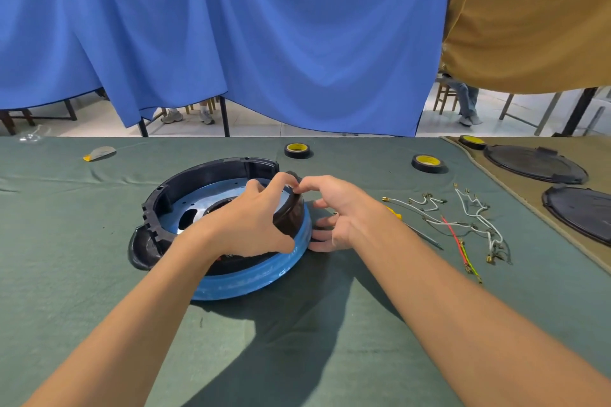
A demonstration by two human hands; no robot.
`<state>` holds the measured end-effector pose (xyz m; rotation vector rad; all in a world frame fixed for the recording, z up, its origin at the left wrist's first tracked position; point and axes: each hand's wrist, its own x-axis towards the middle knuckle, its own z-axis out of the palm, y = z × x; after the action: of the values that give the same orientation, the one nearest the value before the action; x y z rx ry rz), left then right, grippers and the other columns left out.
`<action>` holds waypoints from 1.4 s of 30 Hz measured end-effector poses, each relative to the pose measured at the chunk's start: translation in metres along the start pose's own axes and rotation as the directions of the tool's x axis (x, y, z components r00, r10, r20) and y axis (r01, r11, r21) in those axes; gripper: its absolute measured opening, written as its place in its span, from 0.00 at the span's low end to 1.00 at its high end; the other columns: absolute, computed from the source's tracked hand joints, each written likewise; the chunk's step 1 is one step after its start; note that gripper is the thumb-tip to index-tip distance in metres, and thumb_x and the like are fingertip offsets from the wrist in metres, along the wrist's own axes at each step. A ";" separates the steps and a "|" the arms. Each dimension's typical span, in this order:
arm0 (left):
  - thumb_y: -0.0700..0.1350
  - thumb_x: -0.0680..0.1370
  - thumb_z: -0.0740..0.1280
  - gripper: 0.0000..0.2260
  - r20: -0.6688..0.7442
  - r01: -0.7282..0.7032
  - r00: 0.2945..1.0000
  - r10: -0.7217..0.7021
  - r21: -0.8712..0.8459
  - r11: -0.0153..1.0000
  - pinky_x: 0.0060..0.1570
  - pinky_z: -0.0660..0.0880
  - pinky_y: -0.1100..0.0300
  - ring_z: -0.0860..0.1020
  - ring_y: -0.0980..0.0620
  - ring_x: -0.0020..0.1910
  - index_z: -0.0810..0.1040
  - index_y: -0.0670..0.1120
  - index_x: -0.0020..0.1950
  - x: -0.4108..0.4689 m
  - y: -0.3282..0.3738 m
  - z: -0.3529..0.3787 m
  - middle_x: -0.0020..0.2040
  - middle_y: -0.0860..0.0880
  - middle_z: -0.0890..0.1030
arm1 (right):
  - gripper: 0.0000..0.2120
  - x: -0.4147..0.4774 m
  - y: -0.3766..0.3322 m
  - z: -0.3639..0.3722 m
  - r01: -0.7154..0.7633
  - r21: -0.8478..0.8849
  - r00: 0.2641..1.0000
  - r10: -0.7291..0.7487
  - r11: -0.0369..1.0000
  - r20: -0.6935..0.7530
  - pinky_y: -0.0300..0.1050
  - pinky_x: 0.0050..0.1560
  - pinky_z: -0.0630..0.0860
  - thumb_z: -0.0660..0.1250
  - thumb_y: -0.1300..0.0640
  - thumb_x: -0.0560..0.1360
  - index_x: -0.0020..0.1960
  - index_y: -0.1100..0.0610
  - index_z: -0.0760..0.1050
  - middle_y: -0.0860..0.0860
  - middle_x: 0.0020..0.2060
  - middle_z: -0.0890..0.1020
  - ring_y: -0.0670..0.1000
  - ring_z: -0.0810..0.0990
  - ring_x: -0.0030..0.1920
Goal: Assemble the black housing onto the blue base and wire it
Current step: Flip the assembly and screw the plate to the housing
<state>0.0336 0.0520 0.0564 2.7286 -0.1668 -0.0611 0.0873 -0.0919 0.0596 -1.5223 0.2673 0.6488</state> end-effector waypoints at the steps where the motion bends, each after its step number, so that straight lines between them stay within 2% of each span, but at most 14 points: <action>1: 0.50 0.70 0.73 0.34 -0.004 -0.011 1.000 0.011 0.017 1.000 0.42 0.70 0.59 0.74 0.48 0.52 0.54 0.64 0.66 0.000 0.001 0.001 0.53 0.50 0.65 | 0.17 -0.001 0.000 -0.001 -0.003 0.016 1.000 0.003 1.000 0.008 0.53 0.39 0.80 0.71 0.56 0.68 0.54 0.57 0.69 0.60 0.43 0.75 0.59 0.80 0.43; 4: 0.54 0.72 0.73 0.33 0.002 -0.031 1.000 0.031 0.083 0.996 0.49 0.74 0.56 0.74 0.49 0.54 0.53 0.63 0.66 0.000 0.002 0.002 0.56 0.50 0.67 | 0.22 -0.002 0.002 -0.003 0.003 0.034 1.000 -0.003 0.999 0.004 0.54 0.39 0.81 0.72 0.57 0.68 0.59 0.57 0.68 0.61 0.46 0.77 0.61 0.82 0.45; 7: 0.55 0.74 0.72 0.32 0.014 -0.039 0.999 0.038 0.112 0.993 0.58 0.73 0.50 0.73 0.47 0.57 0.53 0.62 0.67 -0.002 0.001 0.004 0.59 0.49 0.70 | 0.22 -0.002 0.004 -0.003 0.009 0.044 1.000 -0.009 0.999 -0.001 0.54 0.39 0.80 0.72 0.58 0.68 0.58 0.56 0.67 0.60 0.46 0.76 0.60 0.81 0.43; 11: 0.55 0.74 0.72 0.31 -0.023 -0.053 0.998 0.056 0.109 0.993 0.54 0.73 0.52 0.73 0.48 0.56 0.55 0.61 0.68 -0.003 -0.001 0.001 0.59 0.50 0.71 | 0.24 -0.001 0.004 -0.004 0.018 0.089 1.000 -0.018 0.996 -0.002 0.54 0.41 0.81 0.71 0.55 0.67 0.60 0.56 0.67 0.60 0.47 0.78 0.59 0.82 0.43; 15: 0.54 0.75 0.71 0.29 -0.048 -0.057 0.997 0.062 0.093 0.994 0.51 0.73 0.53 0.73 0.48 0.53 0.56 0.61 0.66 -0.003 -0.004 -0.006 0.56 0.50 0.72 | 0.24 0.001 0.002 -0.010 -0.015 0.174 0.999 0.010 0.985 0.031 0.56 0.41 0.81 0.67 0.53 0.72 0.64 0.61 0.65 0.63 0.46 0.79 0.60 0.83 0.44; 20: 0.52 0.76 0.70 0.27 0.010 -0.046 0.999 0.045 0.132 0.990 0.35 0.67 0.61 0.73 0.55 0.42 0.55 0.58 0.65 -0.003 -0.003 -0.005 0.45 0.55 0.71 | 0.22 0.002 0.006 -0.008 -0.046 0.228 0.995 0.026 0.973 0.091 0.62 0.47 0.80 0.62 0.55 0.76 0.66 0.65 0.65 0.64 0.50 0.80 0.64 0.82 0.47; 22: 0.55 0.75 0.71 0.27 0.000 -0.019 1.000 0.019 0.168 0.986 0.40 0.70 0.58 0.74 0.49 0.46 0.54 0.56 0.63 -0.001 0.000 -0.002 0.48 0.52 0.71 | 0.20 0.004 0.007 -0.007 -0.051 0.271 0.995 0.024 0.961 0.101 0.64 0.49 0.80 0.62 0.57 0.76 0.65 0.64 0.64 0.65 0.49 0.79 0.65 0.82 0.47; 25: 0.57 0.71 0.74 0.31 -0.009 0.044 0.999 -0.043 0.160 0.986 0.47 0.71 0.52 0.73 0.44 0.51 0.53 0.57 0.60 -0.001 0.000 0.003 0.53 0.48 0.69 | 0.17 0.004 0.008 -0.006 -0.079 0.302 0.993 0.046 0.950 0.113 0.64 0.45 0.80 0.63 0.58 0.75 0.62 0.62 0.65 0.64 0.47 0.78 0.66 0.81 0.45; 27: 0.58 0.69 0.76 0.34 -0.013 0.068 0.998 -0.067 0.157 0.985 0.46 0.72 0.52 0.74 0.43 0.51 0.53 0.58 0.59 -0.004 0.001 0.005 0.54 0.48 0.68 | 0.17 0.005 0.009 -0.005 -0.090 0.318 0.991 0.054 0.944 0.120 0.64 0.43 0.80 0.63 0.59 0.75 0.61 0.61 0.65 0.64 0.48 0.78 0.66 0.81 0.44; 31: 0.61 0.66 0.77 0.37 -0.092 0.083 0.994 -0.060 0.274 0.958 0.43 0.78 0.48 0.76 0.42 0.46 0.53 0.57 0.59 -0.008 0.004 0.012 0.52 0.47 0.67 | 0.15 0.005 0.011 -0.004 -0.090 0.329 0.991 0.050 0.940 0.127 0.62 0.39 0.80 0.64 0.59 0.74 0.59 0.62 0.67 0.64 0.49 0.78 0.65 0.80 0.45; 35: 0.60 0.67 0.76 0.35 -0.127 0.081 0.991 -0.046 0.286 0.955 0.43 0.79 0.45 0.77 0.41 0.45 0.53 0.56 0.58 -0.009 0.005 0.010 0.51 0.47 0.68 | 0.09 0.006 0.012 -0.006 -0.079 0.297 0.989 0.037 0.952 0.144 0.61 0.44 0.81 0.63 0.58 0.76 0.51 0.62 0.69 0.63 0.48 0.79 0.63 0.82 0.46; 38: 0.60 0.66 0.77 0.34 -0.132 0.085 0.990 -0.055 0.232 0.969 0.42 0.78 0.46 0.76 0.42 0.46 0.54 0.56 0.57 -0.009 0.003 0.003 0.50 0.48 0.68 | 0.11 0.005 0.011 -0.012 0.001 0.209 0.992 -0.028 0.978 0.123 0.58 0.48 0.81 0.63 0.56 0.77 0.55 0.62 0.70 0.63 0.48 0.80 0.61 0.83 0.46; 40: 0.60 0.67 0.77 0.34 -0.126 0.074 0.991 -0.048 0.211 0.975 0.40 0.77 0.49 0.76 0.42 0.45 0.54 0.57 0.57 -0.009 0.003 0.000 0.50 0.49 0.68 | 0.07 0.010 0.008 -0.019 0.202 0.032 0.978 -0.200 0.979 -0.052 0.51 0.46 0.80 0.63 0.57 0.77 0.51 0.61 0.73 0.59 0.45 0.81 0.56 0.81 0.42; 42: 0.59 0.67 0.77 0.34 -0.112 0.051 0.993 -0.029 0.199 0.979 0.36 0.73 0.54 0.75 0.44 0.46 0.54 0.57 0.58 -0.009 0.002 -0.002 0.51 0.49 0.68 | 0.04 0.017 0.003 -0.029 0.418 -0.201 0.850 -0.459 0.886 -0.258 0.50 0.42 0.77 0.62 0.60 0.75 0.44 0.59 0.75 0.55 0.40 0.81 0.53 0.78 0.38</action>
<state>0.0250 0.0523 0.0592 2.9286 -0.0912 0.0975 0.1061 -0.1169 0.0461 -1.7404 0.0919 0.0675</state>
